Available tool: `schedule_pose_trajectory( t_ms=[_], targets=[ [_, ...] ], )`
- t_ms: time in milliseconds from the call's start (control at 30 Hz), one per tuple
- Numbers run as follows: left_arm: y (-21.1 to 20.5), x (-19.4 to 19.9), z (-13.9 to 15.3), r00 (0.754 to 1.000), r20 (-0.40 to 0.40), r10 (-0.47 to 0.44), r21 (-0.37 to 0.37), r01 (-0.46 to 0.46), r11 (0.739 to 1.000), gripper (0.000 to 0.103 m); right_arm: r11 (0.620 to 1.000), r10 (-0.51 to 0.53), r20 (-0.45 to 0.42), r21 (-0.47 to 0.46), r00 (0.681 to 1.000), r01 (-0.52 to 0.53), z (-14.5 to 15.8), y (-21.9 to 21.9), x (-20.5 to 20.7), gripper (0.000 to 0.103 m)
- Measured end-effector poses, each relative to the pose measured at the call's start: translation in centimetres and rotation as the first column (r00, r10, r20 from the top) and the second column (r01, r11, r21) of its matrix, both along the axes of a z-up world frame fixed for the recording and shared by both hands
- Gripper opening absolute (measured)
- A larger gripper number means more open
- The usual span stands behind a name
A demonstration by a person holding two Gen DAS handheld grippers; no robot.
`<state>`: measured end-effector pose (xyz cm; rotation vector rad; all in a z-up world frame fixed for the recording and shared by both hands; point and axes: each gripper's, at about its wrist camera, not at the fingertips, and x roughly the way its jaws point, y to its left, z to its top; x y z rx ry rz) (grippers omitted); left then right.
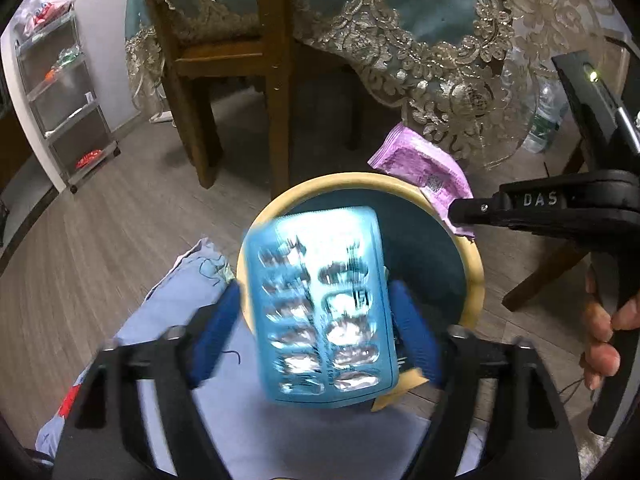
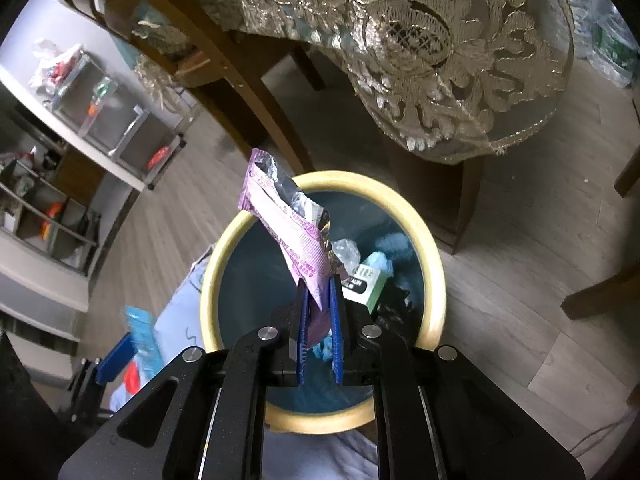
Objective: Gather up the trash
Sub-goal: 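Carry wrapper and blister pack over the wastebasket and open both tools to drop them, then move both tools back over the purple tube and white packet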
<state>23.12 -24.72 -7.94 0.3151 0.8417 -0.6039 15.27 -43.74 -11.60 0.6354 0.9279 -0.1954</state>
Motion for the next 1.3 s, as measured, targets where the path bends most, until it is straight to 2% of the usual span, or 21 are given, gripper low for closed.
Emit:
schedule_pose_trajectory(
  t_ms=[33,100,200,267,467,567,733,867,1067,1233,1300],
  targets=[
    [0.1,-0.1,0.0,1.0,0.005,0.001,-0.011,-0.001,1.0,0.09,1.0,0.012,-0.005,0.015,1.0,-0.012,-0.3,0.0,0.1,0.015],
    [0.6,-0.3,0.0,1.0,0.0,0.007,-0.029,-0.007,1.0,0.09,0.999,0.04,-0.026,0.027,0.999,-0.039,-0.6,0.5,0.4,0.018],
    [1.5,-0.3,-0.2,0.999,-0.013,0.032,-0.033,-0.032,0.999,0.09,0.998,0.062,-0.034,0.024,0.997,-0.061,-0.6,1.0,0.8,0.029],
    [2.3,-0.5,0.0,0.999,-0.012,0.047,-0.035,-0.048,0.998,0.09,0.997,0.075,-0.032,0.016,0.997,-0.075,-0.5,1.3,0.9,0.041],
    [6.0,-1.9,1.5,0.993,-0.006,0.115,-0.062,-0.115,0.991,0.091,0.993,0.111,-0.031,-0.024,0.993,-0.112,0.2,2.4,0.9,0.066],
    [8.5,-3.4,2.5,0.988,0.0,0.156,-0.07,-0.155,0.985,0.092,0.988,0.15,-0.012,-0.046,0.989,-0.15,1.0,3.5,0.5,0.078],
    [13.2,-7.3,4.4,0.975,0.027,0.222,-0.066,-0.22,0.973,0.095,0.967,0.239,0.058,-0.103,0.969,-0.232,3.8,6.6,-1.0,0.089],
    [16.0,-10.5,5.5,0.966,0.05,0.253,-0.042,-0.251,0.967,0.096,0.936,0.332,0.116,-0.168,0.936,-0.311,5.8,10.0,-2.6,0.091],
    [20.7,-15.3,6.5,0.94,0.051,0.337,-0.054,-0.334,0.941,0.096,0.906,0.418,0.199,-0.166,0.886,-0.39,7.4,14.2,-5.7,0.092],
    [23.4,-18.4,5.7,0.915,0.026,0.403,-0.063,-0.401,0.914,0.097,0.886,0.461,0.205,-0.156,0.864,-0.436,7.3,16.2,-7.7,0.093],
    [24.0,-19.5,5.0,0.91,0.02,0.415,-0.046,-0.414,0.909,0.097,0.877,0.477,0.194,-0.158,0.857,-0.453,7.0,17.1,-8.3,0.093]
  ],
)
